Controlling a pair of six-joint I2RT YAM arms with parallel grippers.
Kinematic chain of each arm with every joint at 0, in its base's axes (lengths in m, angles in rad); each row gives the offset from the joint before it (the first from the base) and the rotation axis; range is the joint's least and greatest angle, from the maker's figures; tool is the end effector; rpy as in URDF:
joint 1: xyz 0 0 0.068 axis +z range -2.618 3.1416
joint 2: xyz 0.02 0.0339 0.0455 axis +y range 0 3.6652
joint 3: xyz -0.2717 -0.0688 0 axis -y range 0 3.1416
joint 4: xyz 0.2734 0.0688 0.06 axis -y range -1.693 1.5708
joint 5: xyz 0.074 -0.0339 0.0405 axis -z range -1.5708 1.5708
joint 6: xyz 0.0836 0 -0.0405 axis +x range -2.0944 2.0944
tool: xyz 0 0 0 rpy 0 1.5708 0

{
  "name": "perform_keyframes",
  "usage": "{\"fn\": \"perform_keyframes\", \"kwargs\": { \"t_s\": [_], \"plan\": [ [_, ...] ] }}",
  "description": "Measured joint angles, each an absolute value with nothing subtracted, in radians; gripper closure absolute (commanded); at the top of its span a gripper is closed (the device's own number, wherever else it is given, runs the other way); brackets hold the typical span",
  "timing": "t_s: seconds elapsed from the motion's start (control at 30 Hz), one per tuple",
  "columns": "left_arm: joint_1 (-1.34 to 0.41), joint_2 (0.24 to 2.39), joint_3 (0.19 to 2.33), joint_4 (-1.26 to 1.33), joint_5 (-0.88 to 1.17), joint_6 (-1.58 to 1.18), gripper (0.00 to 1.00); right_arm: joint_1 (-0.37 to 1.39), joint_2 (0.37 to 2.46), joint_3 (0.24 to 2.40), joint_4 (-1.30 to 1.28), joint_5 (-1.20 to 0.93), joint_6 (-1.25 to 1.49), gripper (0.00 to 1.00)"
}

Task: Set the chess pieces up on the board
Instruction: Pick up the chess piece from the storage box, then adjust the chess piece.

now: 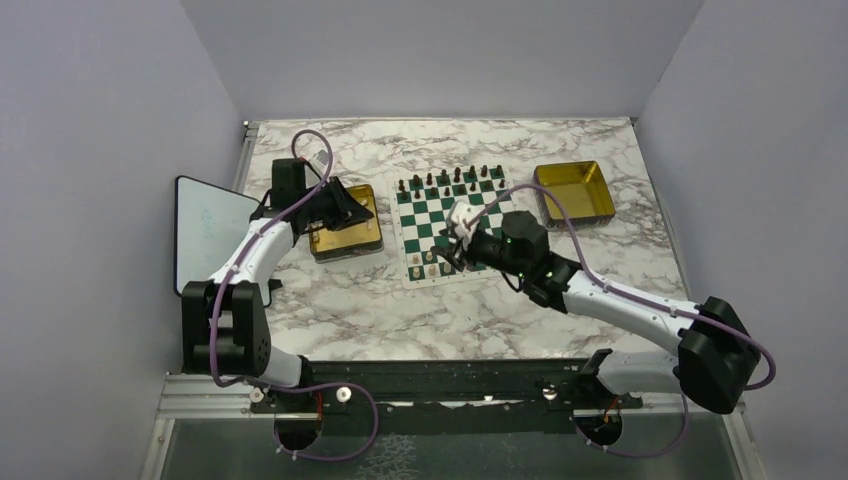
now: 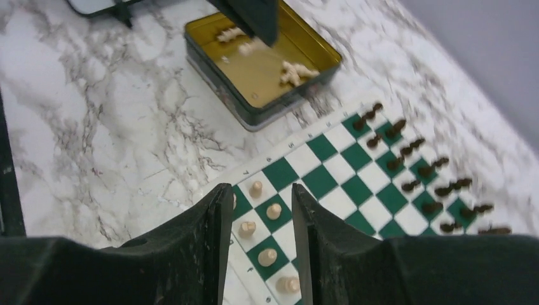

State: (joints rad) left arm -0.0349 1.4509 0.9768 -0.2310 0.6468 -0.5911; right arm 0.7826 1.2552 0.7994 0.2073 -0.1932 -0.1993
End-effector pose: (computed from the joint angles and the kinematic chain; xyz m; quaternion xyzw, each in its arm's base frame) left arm 0.3633 -0.0631 0.2206 -0.1081 0.8642 -0.3969 0.2896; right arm 0.2431 0.2644 0.2669 -0.4226 0.6649 0.2486 0.5635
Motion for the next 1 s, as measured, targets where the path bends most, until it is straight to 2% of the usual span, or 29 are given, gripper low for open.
{"fn": "perform_keyframes", "kwargs": {
  "t_s": [0.13, 0.37, 0.73, 1.0],
  "plan": [
    [-0.035, 1.429, 0.937, -0.223, 0.735, -0.608, 0.87, 0.822, 1.261, 0.668, 0.437, -0.310, -0.451, 0.59],
    [-0.036, 1.378, 0.870, -0.206, 0.844, -0.678, 0.87, 0.862, 1.371, 0.656, 0.676, -0.450, -0.853, 0.59],
    [-0.055, 1.378, 0.801, -0.206, 0.926, -0.722, 0.87, 0.947, 1.493, 0.686, 0.685, -0.464, -1.145, 0.59],
    [-0.071, 1.372, 0.799, -0.205, 0.935, -0.741, 0.87, 0.988, 1.577, 0.736, 0.683, -0.428, -1.253, 0.60]
  ]
}}
